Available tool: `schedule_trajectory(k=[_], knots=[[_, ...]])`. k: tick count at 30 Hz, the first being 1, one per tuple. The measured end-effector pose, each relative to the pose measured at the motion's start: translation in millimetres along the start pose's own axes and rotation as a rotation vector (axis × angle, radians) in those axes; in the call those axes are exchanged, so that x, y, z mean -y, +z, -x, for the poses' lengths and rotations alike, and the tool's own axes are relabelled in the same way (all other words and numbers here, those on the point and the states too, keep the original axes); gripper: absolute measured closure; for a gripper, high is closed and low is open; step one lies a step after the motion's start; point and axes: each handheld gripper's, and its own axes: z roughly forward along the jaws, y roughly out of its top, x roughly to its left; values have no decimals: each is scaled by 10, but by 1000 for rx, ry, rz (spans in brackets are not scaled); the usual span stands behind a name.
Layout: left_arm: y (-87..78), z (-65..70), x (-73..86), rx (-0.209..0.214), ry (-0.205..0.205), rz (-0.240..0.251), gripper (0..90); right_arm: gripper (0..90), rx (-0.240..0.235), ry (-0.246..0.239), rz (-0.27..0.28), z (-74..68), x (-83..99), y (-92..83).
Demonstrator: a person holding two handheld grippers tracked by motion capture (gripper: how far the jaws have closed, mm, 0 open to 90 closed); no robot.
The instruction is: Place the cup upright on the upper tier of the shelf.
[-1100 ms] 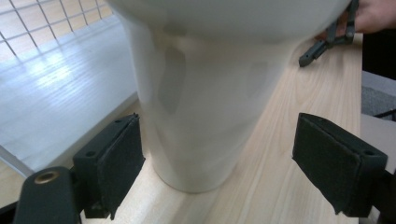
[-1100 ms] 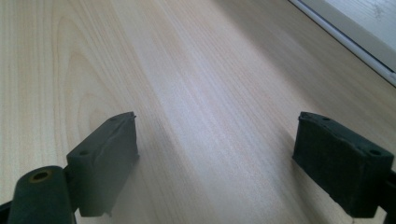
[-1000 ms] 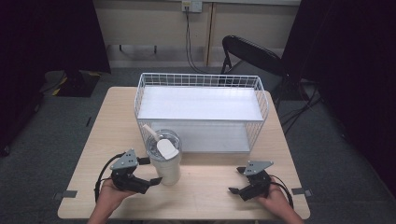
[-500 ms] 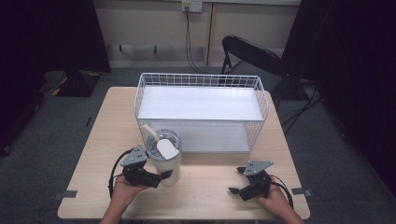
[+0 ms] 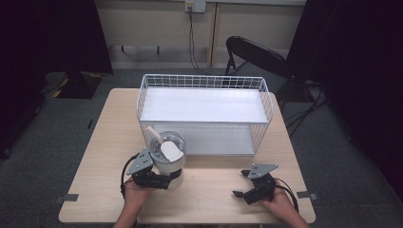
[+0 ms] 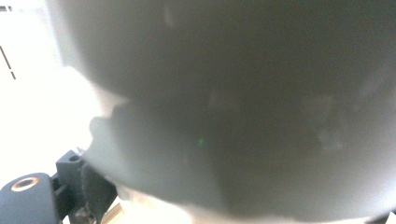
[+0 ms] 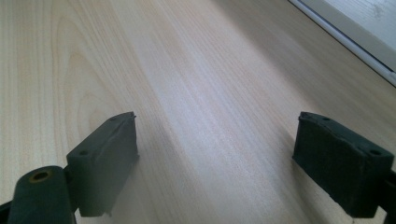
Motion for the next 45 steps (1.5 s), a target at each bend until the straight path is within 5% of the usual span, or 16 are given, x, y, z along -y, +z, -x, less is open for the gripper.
schedule_trajectory(k=[7,11,22,35,45], knots=[[-32,8,-178,27,-49,17,93,131,0,0,0,0,0,0],[-66,0,-378,29,-38,2,93,131,1,0,0,0,0,0],[-72,-41,-620,21,-64,-39,94,131,1,1,0,-1,1,-1],[-113,-47,-942,33,-107,-7,96,131,1,1,0,-1,1,-1],[-135,-72,-1143,38,-96,-31,96,131,1,1,0,-1,1,-1]])
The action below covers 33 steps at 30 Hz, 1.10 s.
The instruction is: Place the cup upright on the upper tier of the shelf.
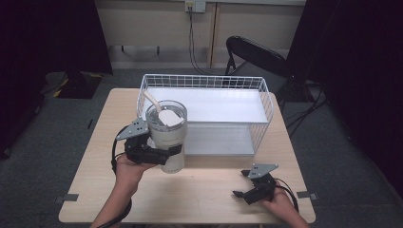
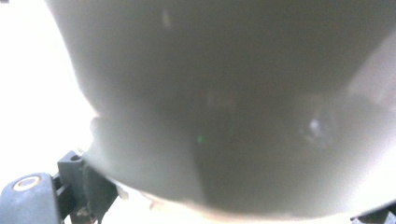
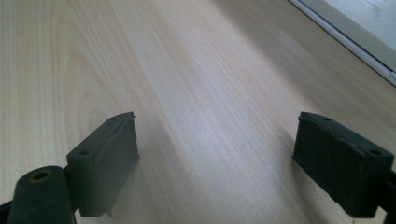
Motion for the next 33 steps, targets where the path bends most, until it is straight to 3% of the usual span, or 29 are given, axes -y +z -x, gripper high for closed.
schedule_trajectory(k=[7,12,19,23,33], knots=[[9,23,-130,18,-12,-11,96,131,0,0,0,0,0,0],[-4,37,-260,18,17,-14,96,131,0,0,0,0,0,0],[-5,54,-397,26,7,0,96,131,0,0,0,0,0,0],[-7,56,-500,26,36,-16,96,131,1,0,2,0,0,1],[32,90,-720,41,38,-18,97,131,1,0,1,0,0,1]])
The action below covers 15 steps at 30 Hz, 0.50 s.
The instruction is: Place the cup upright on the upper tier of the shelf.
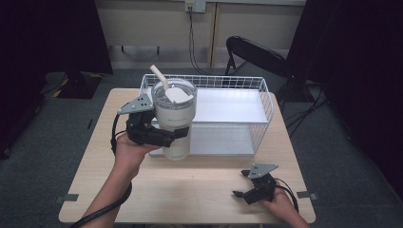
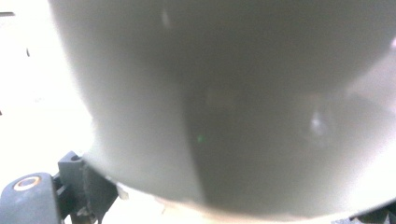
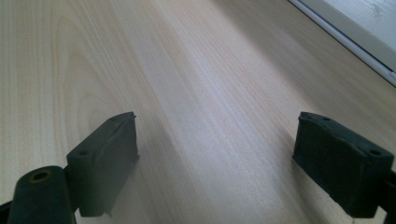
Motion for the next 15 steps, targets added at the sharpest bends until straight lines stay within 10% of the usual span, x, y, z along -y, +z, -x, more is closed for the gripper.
schedule_trajectory(k=[15], knots=[[95,43,-292,32,-2,-8,97,131,0,-1,0,0,0,-1]])
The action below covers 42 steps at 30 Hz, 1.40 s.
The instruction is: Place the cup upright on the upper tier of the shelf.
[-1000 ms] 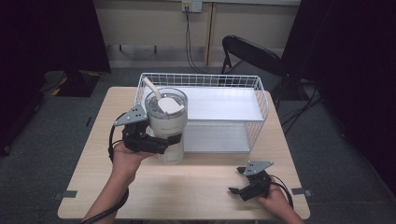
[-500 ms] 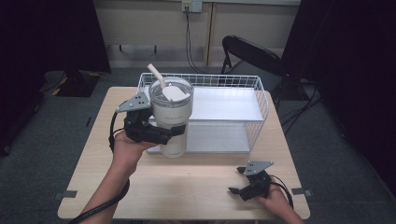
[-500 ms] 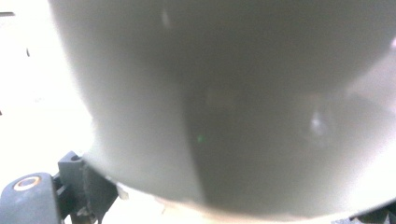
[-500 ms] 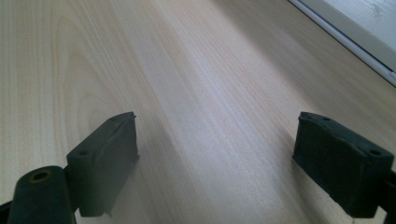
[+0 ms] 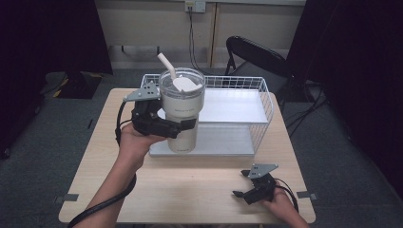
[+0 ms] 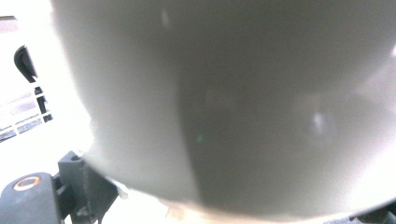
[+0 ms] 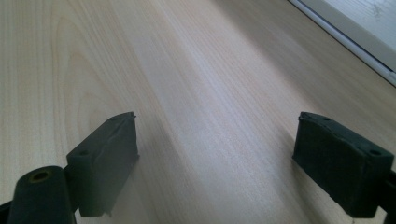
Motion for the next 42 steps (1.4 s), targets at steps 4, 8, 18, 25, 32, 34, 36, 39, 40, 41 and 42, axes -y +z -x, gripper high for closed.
schedule_trajectory(k=[4,8,18,25,32,34,36,39,40,41,42], knots=[[12,0,-52,-2,1,6,97,131,0,1,0,0,0,0],[12,-3,-144,-7,7,5,97,131,0,1,0,-1,0,0],[17,-9,-261,-12,11,11,97,131,0,0,0,0,0,-1],[53,-41,-361,-17,13,19,97,131,0,0,0,0,0,-1],[81,-67,-426,-27,10,23,97,131,0,0,0,0,0,-1],[84,-78,-436,-27,12,21,97,132,0,0,0,0,0,-1],[96,-96,-463,-35,15,19,97,131,0,0,-1,0,0,-1],[104,-109,-483,-41,22,18,97,131,0,0,0,0,0,-1],[109,-115,-490,-41,21,22,97,131,0,0,0,0,0,-1],[113,-125,-496,-42,21,22,97,131,0,0,0,0,0,-1],[119,-139,-505,-45,20,21,97,131,0,0,0,0,0,-1]])
